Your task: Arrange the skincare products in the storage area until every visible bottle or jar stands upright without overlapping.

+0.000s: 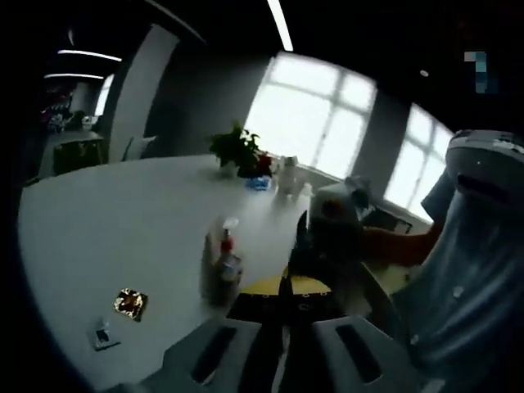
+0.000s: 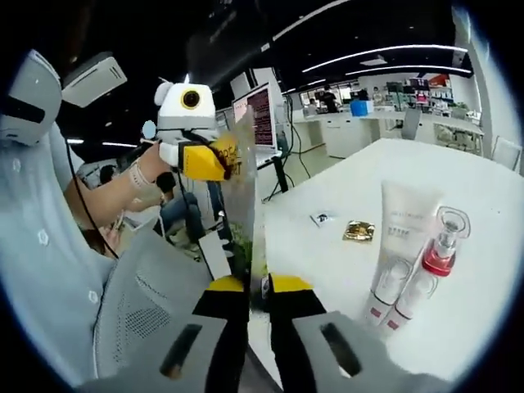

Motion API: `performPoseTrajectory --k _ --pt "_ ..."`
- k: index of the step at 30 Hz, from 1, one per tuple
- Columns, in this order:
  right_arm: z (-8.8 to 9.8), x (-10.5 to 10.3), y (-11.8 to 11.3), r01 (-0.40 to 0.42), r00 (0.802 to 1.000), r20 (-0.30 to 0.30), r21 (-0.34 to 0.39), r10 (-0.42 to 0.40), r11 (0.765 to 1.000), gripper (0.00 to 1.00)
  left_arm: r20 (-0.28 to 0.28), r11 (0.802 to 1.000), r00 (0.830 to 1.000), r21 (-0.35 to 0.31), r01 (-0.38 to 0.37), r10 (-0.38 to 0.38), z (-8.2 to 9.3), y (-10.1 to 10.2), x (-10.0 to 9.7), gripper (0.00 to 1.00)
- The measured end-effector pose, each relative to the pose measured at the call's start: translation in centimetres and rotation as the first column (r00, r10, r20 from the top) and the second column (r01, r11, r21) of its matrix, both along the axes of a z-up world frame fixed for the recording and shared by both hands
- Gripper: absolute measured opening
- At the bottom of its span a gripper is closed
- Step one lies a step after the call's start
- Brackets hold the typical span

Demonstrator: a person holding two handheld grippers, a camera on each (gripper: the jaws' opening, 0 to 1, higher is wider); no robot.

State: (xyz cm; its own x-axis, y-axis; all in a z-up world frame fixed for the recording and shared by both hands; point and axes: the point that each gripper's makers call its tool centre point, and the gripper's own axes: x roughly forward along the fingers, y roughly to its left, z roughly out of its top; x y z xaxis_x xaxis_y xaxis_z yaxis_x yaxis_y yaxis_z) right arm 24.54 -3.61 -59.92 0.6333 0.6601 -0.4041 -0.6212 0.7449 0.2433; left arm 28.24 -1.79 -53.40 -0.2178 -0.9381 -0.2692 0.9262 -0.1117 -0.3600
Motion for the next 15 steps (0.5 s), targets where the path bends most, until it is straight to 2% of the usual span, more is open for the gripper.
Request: performPoseTrajectory --k 6,9,10,15 --pt "-1.6 0.6 0.0 -0.013 0.998 -0.059 -0.025 0.012 1.0 0.01 -0.057 0.996 0.996 0.056 -0.064 0.067 -2.2 -0.5 1.8 0.0" --pt "-2.7 1.0 -0.1 0.009 0.994 -0.109 -0.015 -0.01 1.0 0.01 -0.088 0.991 0.991 0.091 -0.095 0.103 -3.6 -0.7 2.7 0.0" --pt "-3.5 1.0 0.0 0.015 0.99 -0.143 -0.013 -0.017 1.0 0.01 -0.095 0.989 0.989 0.107 -0.1 0.11 -4.2 -0.7 2.9 0.0" --pt "-5.6 1.1 0.0 0.025 0.979 -0.203 -0.052 -0.035 0.998 0.03 -0.153 0.982 0.981 0.164 -0.096 0.122 -6.6 -0.9 3.3 0.0"
